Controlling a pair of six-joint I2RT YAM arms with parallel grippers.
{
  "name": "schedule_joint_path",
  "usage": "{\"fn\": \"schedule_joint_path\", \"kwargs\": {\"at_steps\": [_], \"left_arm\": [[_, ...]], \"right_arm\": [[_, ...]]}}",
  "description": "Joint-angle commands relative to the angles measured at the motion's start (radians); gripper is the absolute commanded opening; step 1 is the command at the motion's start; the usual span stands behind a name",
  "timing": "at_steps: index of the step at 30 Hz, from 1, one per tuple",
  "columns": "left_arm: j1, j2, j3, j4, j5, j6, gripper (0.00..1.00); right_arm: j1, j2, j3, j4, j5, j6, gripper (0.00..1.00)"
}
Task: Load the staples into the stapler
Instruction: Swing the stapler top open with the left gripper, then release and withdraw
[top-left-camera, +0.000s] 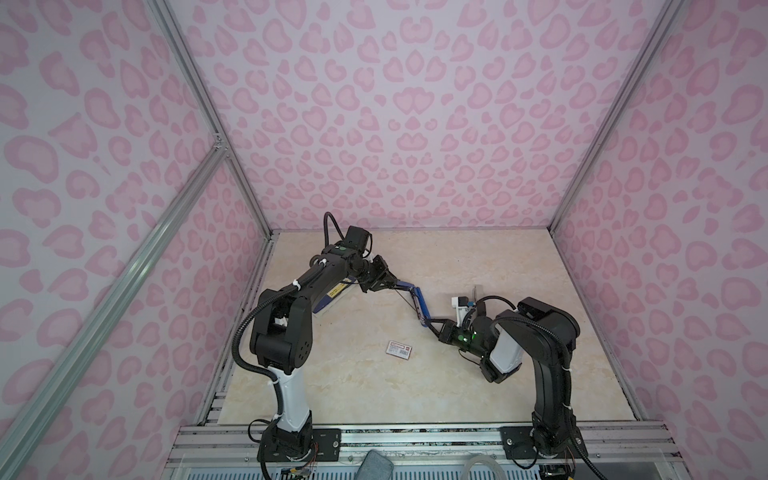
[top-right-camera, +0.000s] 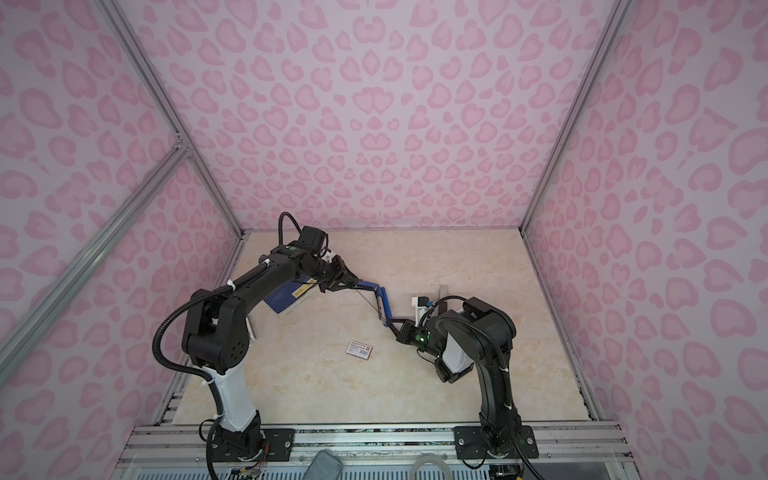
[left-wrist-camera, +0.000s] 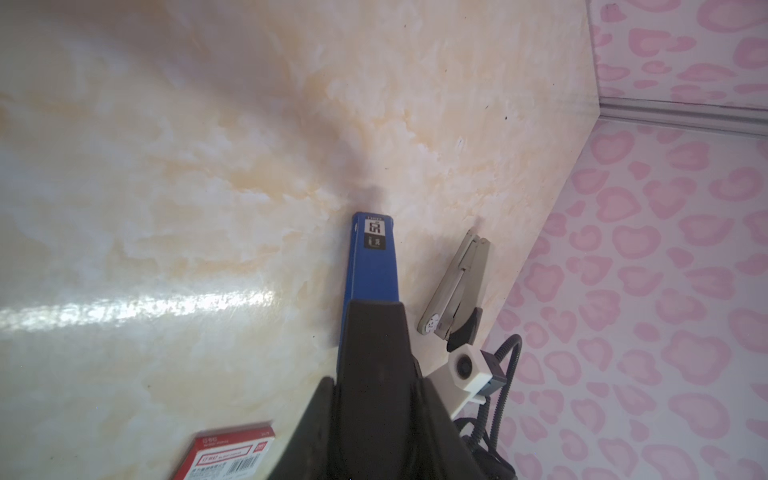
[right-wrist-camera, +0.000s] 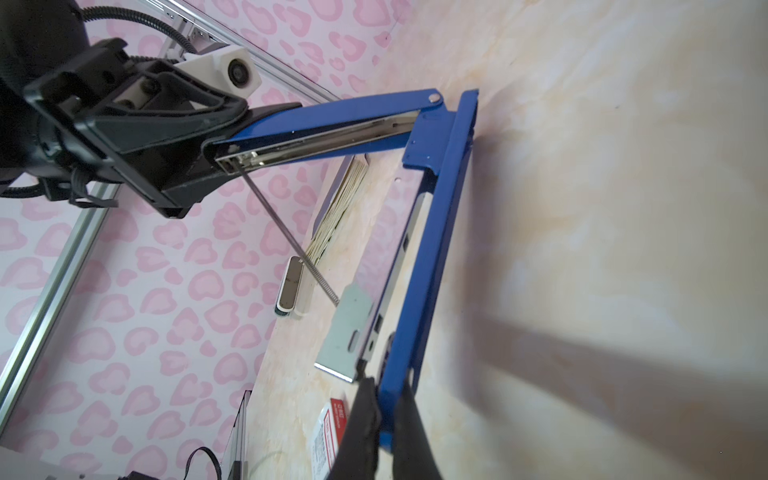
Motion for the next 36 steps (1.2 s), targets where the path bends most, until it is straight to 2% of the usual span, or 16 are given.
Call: {"fn": "schedule_joint_path", "kwargs": {"at_steps": [1, 18, 27, 29, 33, 36], "left_arm": [[0.028, 0.026, 0.047, 0.081, -0.021, -0.01, 0.04], [0.12, 0.288, 0.264, 0.021, 0.102, 0.043, 0.04], [0.138, 0.389, 0.335, 0.019, 0.155, 0.024, 0.35], [0.139, 0.391, 0.347, 0.019, 0.154, 0.019, 0.45], [0.144, 0.37, 0.348, 0.022, 0.147, 0.009, 0.54], [0.154, 0.343, 0.331, 0.027, 0.134, 0.008, 0.55]], "right_arm": [[0.0, 0.027, -0.033, -0.235, -0.072, -0.012, 0.0], [-0.011, 0.03, -0.063, -0.214, -0.133, -0.017, 0.0], [-0.027, 0.08, -0.084, -0.102, -0.161, 0.035, 0.0], [-0.031, 0.096, -0.088, -0.068, -0.166, 0.055, 0.0], [-0.042, 0.106, -0.094, -0.042, -0.169, 0.076, 0.0], [-0.048, 0.1, -0.093, -0.044, -0.175, 0.086, 0.0]]}}
